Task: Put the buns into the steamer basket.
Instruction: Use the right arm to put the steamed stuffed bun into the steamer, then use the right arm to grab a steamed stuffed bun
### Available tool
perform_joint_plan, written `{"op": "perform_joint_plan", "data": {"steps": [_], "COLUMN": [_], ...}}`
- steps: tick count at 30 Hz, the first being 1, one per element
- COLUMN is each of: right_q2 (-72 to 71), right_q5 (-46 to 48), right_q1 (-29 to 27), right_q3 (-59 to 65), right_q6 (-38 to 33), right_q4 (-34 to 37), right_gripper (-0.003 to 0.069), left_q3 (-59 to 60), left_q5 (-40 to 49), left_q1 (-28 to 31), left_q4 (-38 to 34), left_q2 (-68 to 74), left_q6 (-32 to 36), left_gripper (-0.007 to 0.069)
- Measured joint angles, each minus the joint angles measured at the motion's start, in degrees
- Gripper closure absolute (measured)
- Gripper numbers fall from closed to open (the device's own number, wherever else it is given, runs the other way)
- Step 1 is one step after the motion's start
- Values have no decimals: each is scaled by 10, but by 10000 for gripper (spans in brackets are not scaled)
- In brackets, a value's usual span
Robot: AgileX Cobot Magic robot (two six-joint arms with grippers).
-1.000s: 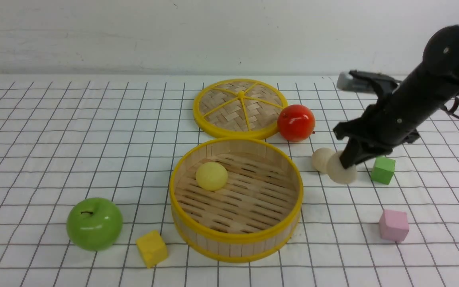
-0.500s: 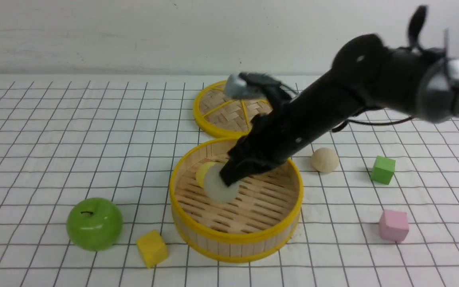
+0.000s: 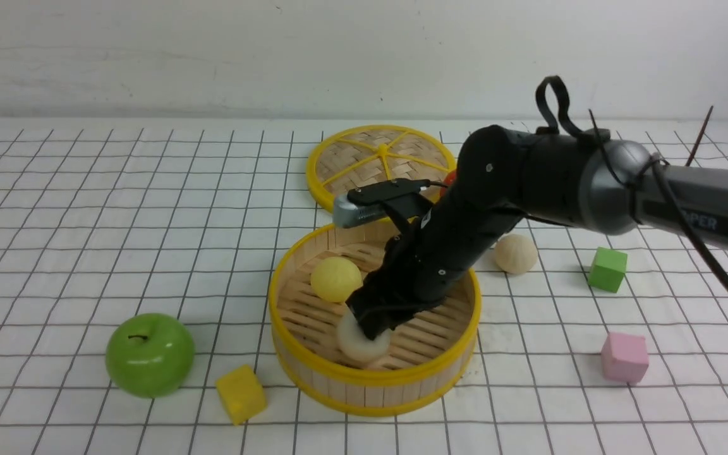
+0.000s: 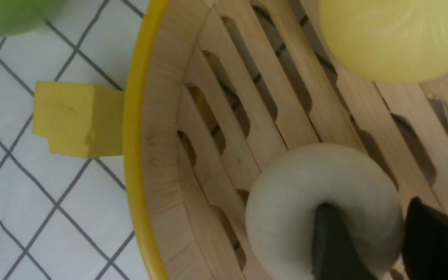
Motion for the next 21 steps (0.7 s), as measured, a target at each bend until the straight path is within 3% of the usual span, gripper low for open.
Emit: {"op": "perform_joint_plan", "data": {"steps": [5, 8, 17, 19, 21], "right_q2": [-33, -63, -94, -87, -73], "right_q5": [1, -4, -70, -74, -78], "right_q1": [0, 0, -47, -69, -107], "right_q3": [0, 1, 1, 1, 1], "right_q6": [4, -2, 12, 52, 137], "right_q4": [-9, -35, -186, -197, -204], "right_gripper": [179, 130, 123, 130, 152], "left_q3": [0, 0, 0, 0, 0], "left_q5": [0, 0, 0, 0, 0], "left_q1": [0, 0, 0, 0, 0], "left_q4": [0, 0, 0, 0, 0], "left_q2": [0, 0, 0, 0, 0], "left_q6": [0, 0, 0, 0, 0], "left_gripper": [386, 386, 386, 386, 386]}}
